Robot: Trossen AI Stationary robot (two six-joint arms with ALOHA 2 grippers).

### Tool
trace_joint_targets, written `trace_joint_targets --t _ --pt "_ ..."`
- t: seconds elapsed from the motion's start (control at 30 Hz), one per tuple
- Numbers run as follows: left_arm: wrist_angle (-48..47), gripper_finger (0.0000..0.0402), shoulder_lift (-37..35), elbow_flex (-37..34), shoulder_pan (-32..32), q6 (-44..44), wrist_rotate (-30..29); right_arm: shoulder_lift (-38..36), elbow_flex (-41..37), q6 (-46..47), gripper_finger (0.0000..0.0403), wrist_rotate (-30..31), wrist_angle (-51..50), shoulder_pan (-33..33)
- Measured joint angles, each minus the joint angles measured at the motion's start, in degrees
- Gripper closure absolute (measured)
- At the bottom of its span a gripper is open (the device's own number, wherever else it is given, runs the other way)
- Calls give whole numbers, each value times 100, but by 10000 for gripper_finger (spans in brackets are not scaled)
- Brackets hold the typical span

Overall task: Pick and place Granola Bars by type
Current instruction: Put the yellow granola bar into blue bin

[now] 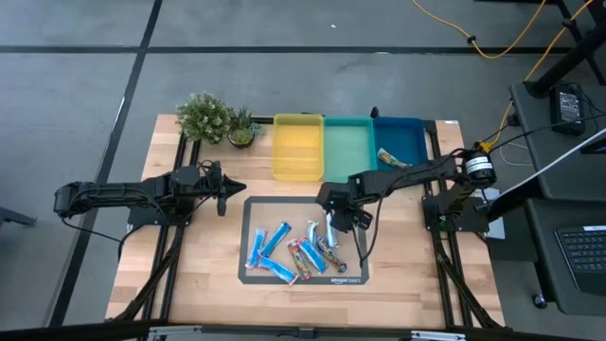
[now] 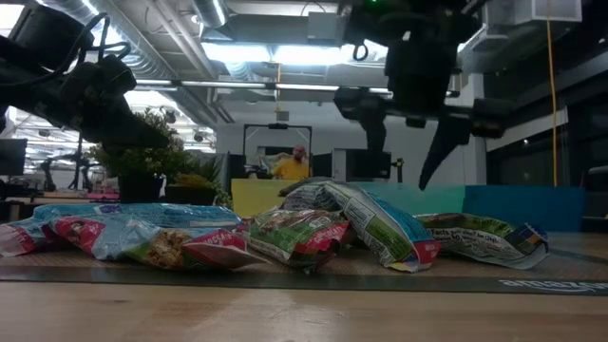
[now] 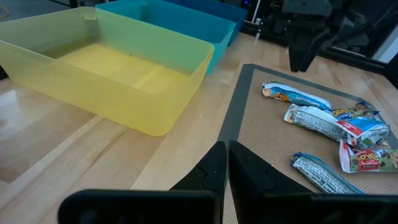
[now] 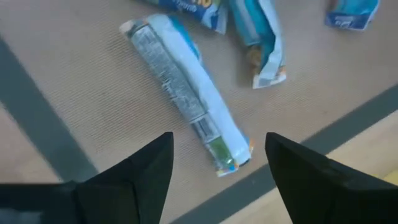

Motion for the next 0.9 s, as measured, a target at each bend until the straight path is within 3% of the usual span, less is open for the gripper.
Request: trace_joint_targets --t 0.33,0.9 --pt "0 391 0 -1 -1 0 0 65 -375 -429 147 -10 761 0" --pt "0 391 -1 0 0 0 0 675 -370 -483 157 -21 888 0"
